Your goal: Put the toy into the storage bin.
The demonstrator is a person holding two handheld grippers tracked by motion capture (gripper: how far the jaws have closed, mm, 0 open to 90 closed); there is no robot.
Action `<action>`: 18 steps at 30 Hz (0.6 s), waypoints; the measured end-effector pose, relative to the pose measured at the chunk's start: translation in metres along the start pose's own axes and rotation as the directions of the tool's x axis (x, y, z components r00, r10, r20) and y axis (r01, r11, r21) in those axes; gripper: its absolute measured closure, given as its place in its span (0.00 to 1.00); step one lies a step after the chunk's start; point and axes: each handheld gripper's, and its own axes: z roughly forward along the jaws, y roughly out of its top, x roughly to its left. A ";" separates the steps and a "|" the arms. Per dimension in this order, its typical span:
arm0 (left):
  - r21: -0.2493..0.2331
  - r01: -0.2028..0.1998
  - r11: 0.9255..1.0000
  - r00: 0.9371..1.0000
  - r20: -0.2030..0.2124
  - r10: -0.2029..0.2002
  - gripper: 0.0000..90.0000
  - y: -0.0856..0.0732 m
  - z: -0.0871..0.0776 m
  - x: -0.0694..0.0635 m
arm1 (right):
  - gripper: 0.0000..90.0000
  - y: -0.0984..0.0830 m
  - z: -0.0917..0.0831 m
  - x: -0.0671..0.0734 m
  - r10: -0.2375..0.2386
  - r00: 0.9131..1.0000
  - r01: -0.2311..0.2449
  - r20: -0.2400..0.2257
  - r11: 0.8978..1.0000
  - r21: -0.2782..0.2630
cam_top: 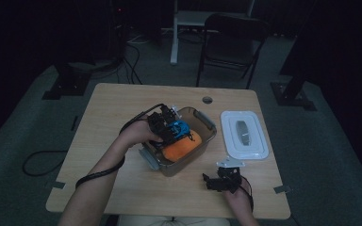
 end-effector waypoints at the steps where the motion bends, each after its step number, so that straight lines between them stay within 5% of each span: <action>1: 0.000 0.003 1.000 1.000 0.005 -0.003 0.32 -0.001 0.001 0.000 | 0.12 0.000 0.000 0.000 0.001 1.000 -0.001 -0.001 1.000 -0.001; 6: -0.035 0.011 0.999 0.998 0.062 -0.009 0.21 -0.006 -0.004 0.002 | 0.12 0.000 0.000 0.000 -0.002 1.000 0.002 -0.001 1.000 0.002; 12: -0.090 -0.008 0.996 1.000 -0.011 0.007 0.13 -0.010 -0.019 0.001 | 0.12 0.000 0.000 0.000 -0.002 1.000 0.002 0.001 1.000 0.001; 18: -0.155 0.005 0.988 1.000 -0.027 -0.009 0.13 -0.025 -0.030 0.010 | 0.12 0.003 -0.001 -0.002 0.004 1.000 -0.004 0.003 1.000 -0.006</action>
